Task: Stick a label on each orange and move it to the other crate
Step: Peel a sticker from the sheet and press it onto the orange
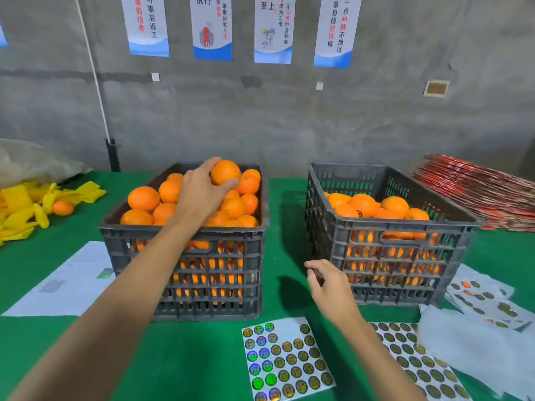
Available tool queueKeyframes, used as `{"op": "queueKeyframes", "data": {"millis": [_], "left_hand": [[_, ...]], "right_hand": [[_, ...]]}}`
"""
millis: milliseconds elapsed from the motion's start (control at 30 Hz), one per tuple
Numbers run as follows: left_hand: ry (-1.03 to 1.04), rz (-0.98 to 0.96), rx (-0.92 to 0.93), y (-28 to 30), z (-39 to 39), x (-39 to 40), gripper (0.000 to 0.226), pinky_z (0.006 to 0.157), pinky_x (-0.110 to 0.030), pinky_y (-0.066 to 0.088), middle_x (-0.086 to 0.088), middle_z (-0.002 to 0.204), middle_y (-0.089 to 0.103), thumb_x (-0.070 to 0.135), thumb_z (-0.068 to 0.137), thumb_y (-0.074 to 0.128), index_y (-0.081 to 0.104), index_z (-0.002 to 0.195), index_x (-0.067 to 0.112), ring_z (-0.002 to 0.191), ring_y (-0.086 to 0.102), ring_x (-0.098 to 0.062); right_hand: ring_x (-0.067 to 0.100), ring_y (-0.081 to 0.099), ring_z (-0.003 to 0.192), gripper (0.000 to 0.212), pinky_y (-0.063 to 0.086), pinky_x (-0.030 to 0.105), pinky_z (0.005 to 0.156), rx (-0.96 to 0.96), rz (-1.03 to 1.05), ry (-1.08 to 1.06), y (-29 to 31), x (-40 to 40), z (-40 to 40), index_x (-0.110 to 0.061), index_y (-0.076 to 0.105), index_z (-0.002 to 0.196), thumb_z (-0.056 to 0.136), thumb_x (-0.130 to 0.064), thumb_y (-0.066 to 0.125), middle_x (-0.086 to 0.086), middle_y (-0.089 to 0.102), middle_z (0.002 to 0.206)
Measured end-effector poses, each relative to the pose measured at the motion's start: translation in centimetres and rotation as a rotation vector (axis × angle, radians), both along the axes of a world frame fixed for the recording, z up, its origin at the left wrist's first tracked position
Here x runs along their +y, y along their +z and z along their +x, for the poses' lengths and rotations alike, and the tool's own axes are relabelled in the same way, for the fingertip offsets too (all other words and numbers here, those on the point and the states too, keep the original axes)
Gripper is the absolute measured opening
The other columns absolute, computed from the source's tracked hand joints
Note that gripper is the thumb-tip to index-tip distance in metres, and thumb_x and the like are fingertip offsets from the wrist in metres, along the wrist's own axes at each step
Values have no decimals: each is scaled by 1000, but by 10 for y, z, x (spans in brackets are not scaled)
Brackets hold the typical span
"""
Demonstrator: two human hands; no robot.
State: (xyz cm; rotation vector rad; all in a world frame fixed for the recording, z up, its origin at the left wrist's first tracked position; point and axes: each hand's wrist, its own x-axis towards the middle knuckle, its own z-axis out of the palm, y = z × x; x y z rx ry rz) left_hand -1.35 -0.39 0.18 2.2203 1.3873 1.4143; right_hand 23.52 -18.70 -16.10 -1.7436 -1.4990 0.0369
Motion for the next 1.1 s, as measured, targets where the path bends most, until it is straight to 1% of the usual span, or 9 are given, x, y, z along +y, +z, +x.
{"op": "queueKeyframes", "data": {"millis": [100,267,400,500,600,667,767,1000,1100], "left_hand": [[-84,80,-104,-5,11,-47,71,86,-38,53,-3,93,70,60,81,77,58,142,29,91,61,-21],[-238,161,-203,-47,34,-120,68,85,-14,45,19,113,56,50,82,81,56,143,34,100,55,-13],[-358,101,-167,-122,44,-161,67,83,0,36,52,116,37,59,82,72,49,144,48,93,46,0],[-380,-168,-129,-185,51,-173,68,82,-7,41,35,109,46,64,81,71,41,143,62,94,52,4],[-352,-501,-171,-232,59,-173,75,76,-18,51,18,95,62,61,79,78,50,146,45,80,62,1],[-367,-641,-299,-252,64,-172,79,71,-13,53,21,93,70,52,79,83,54,148,29,78,69,4],[-358,-692,-335,-265,66,-168,77,72,-9,53,23,100,72,45,79,85,55,146,24,84,73,4],[-326,-644,-221,-272,66,-170,75,81,-18,57,20,105,72,57,78,81,52,145,36,88,70,5],[-325,-650,-263,-273,65,-169,74,72,-10,53,20,101,72,58,78,80,53,144,36,86,70,4]], "right_hand": [[11,64,93,20,52,27,89,21,-195,-8,-27,-11,2,-12,74,115,101,-16,60,1,69,114],[2,54,68,25,53,27,72,-5,-401,17,-65,-35,1,-27,76,115,97,-41,65,-8,61,110],[13,56,106,44,48,36,98,-52,-454,44,-84,-46,0,-26,69,129,94,-53,66,-7,56,116],[19,52,115,45,43,39,102,-97,-425,47,-89,-48,0,-24,68,132,96,-51,63,-4,55,120],[19,50,110,41,43,36,96,-147,-408,30,-92,-46,-1,-23,70,129,97,-49,62,-3,56,116],[18,50,106,38,41,35,92,-172,-389,22,-95,-44,-2,-22,71,125,98,-48,61,-4,56,111],[17,50,101,33,41,34,89,-175,-352,11,-97,-42,-2,-23,74,119,99,-45,61,-5,56,105],[15,53,84,25,45,31,76,-218,-261,-58,-102,-41,-6,-19,76,99,102,-35,57,-5,59,94],[8,56,78,23,50,34,73,1,-163,-129,-95,-43,-12,-20,73,93,102,-34,58,-9,56,92]]}}
